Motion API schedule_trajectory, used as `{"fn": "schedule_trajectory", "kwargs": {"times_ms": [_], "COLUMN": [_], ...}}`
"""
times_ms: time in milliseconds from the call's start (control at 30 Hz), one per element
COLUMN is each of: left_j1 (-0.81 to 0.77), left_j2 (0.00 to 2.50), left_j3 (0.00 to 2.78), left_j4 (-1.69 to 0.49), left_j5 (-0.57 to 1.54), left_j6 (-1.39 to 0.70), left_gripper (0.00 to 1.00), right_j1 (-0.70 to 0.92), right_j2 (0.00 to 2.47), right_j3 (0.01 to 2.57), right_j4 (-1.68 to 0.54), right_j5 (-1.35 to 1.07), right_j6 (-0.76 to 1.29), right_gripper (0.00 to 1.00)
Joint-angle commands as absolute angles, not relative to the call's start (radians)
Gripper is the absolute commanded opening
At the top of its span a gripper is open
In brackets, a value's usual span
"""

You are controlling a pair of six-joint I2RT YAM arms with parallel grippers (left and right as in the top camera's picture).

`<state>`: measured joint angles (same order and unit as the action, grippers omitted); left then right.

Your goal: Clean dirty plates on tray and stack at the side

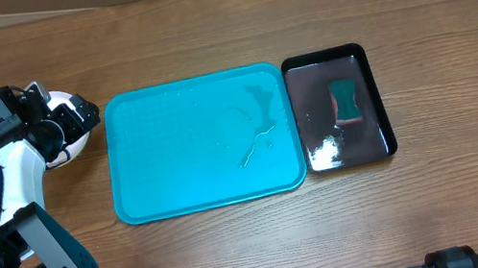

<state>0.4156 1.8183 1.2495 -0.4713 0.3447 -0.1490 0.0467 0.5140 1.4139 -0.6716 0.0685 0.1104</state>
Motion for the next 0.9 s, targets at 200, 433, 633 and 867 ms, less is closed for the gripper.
{"fn": "schedule_trajectory", "kwargs": {"times_ms": [200,433,633,867], "left_j1": [0.411,0.411,0.411,0.411], "left_j2": [1.811,1.811,1.811,1.811], "left_j3": [1.246,1.246,1.246,1.246], "left_j4": [-0.471,-0.471,-0.471,-0.471], "left_j5": [0.359,0.359,0.359,0.359], "left_j6": [-0.127,-0.127,-0.127,-0.127], "left_gripper": [1.0,1.0,1.0,1.0], "right_j1": [0.051,0.047,0.026,0.005], "right_j2": [0.204,0.052,0.008,0.003], "right_j3": [0.653,0.277,0.108,0.008], "right_j4": [-0.009,0.249,0.343,0.278], "right_j5": [-0.029,-0.036,-0.069,-0.089], "right_j6": [0.104,0.108,0.116,0.162], "right_gripper": [1.0,1.0,1.0,1.0]}}
